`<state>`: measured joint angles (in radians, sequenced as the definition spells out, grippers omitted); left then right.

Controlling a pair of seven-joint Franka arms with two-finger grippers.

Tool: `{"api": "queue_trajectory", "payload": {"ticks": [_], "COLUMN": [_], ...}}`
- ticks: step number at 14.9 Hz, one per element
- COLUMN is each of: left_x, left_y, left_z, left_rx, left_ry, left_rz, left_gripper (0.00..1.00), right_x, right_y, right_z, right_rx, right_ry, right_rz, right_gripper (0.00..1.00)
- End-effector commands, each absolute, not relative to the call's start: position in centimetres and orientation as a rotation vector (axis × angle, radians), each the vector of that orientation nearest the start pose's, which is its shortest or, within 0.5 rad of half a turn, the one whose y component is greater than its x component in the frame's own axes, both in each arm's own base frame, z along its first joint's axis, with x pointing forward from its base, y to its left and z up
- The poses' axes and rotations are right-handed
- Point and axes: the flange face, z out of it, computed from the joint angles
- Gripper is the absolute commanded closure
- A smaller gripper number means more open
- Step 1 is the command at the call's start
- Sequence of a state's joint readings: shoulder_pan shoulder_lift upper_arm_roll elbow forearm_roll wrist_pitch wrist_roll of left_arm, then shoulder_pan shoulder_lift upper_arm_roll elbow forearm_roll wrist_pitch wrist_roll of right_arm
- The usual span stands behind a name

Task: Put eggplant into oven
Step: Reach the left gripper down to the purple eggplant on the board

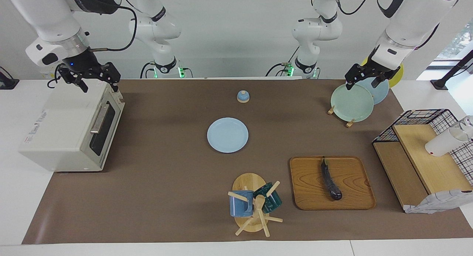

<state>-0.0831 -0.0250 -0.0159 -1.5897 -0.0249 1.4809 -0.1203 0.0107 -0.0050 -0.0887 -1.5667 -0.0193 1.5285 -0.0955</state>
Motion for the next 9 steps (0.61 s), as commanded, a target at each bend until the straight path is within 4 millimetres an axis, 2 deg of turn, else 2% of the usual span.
{"api": "queue_trajectory", "payload": {"ticks": [1, 9], "left_x": [53.55, 53.94], "left_y": [-5.41, -5.7], "left_z": [62.54, 62.68], "left_rx": [-3.149, -3.171], "left_ry": [-0.015, -0.023], "left_rz": [0.126, 0.047], "left_gripper": [0.0, 0.0], "right_x": [54.69, 54.63], "right_y": [-4.26, -4.17], "right_z": [62.83, 62.83], "right_rx": [-3.135, -3.134], "right_ry": [-0.012, -0.012], "right_rz": [0.028, 0.03], "right_gripper": [0.0, 0.0]}}
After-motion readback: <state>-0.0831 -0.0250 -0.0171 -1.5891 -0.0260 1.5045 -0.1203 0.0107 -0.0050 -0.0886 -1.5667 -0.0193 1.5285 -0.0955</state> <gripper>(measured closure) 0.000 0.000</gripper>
